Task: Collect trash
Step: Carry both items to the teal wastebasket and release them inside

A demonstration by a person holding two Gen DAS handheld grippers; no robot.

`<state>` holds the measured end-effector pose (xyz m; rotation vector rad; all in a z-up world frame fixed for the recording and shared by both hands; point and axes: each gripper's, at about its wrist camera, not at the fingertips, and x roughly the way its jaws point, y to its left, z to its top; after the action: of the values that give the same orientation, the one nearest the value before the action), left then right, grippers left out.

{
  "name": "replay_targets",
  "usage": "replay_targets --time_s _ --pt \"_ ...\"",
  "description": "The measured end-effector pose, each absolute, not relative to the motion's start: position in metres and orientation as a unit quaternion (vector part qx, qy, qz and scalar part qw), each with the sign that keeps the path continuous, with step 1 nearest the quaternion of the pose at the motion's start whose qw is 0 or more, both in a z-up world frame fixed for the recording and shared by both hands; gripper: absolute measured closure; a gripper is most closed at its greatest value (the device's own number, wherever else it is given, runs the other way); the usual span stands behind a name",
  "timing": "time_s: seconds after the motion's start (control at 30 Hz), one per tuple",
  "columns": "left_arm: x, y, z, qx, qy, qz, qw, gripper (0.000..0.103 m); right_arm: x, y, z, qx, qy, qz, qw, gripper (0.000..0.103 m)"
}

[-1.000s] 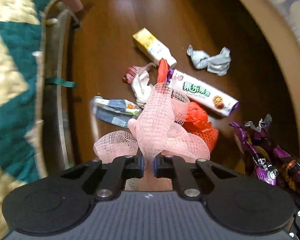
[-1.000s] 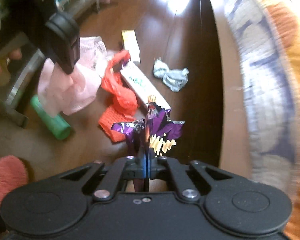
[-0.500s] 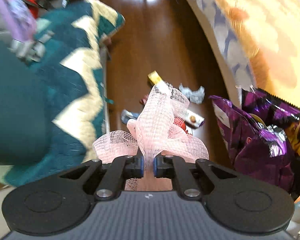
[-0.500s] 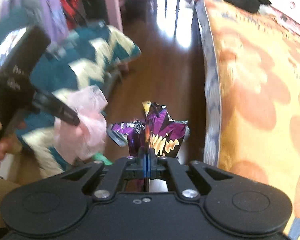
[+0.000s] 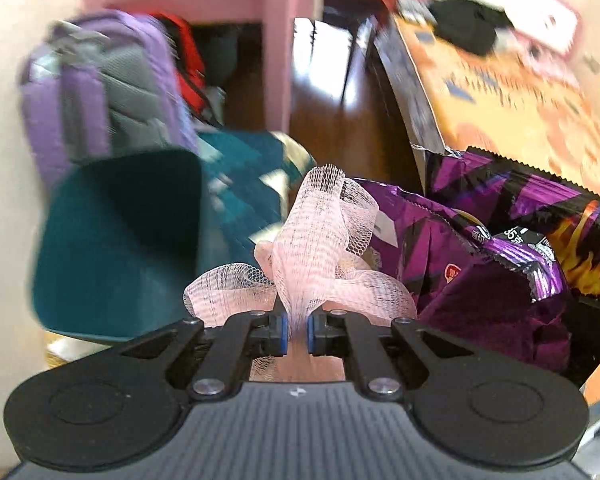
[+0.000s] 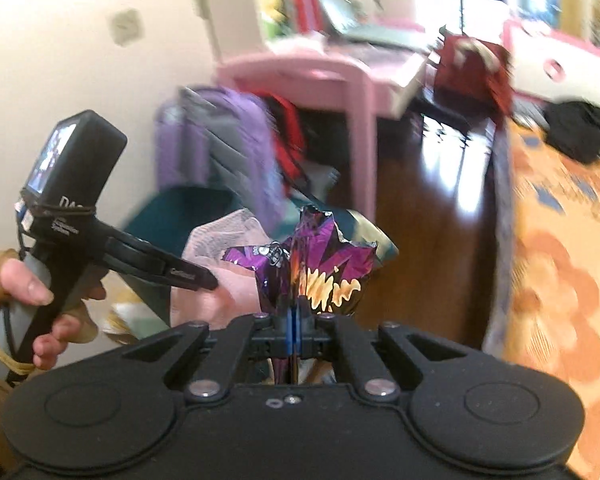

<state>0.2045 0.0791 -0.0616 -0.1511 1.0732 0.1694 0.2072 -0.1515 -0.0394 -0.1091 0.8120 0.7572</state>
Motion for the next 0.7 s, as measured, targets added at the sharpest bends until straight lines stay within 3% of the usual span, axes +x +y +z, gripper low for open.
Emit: replay_targets --time_s 0.3,0.7 --pt "0.201 0.199 -0.016 -0.108 0.469 0.164 0.861 0.095 0.243 -0.048 0.012 -0.040 0.359 0.434 0.826 0.102" --pt "0.223 0.309 -0.070 -0.124 0.502 0.213 0.829 0.095 0.272 0.087 -0.045 -0.029 0.429 0.455 0.780 0.101"
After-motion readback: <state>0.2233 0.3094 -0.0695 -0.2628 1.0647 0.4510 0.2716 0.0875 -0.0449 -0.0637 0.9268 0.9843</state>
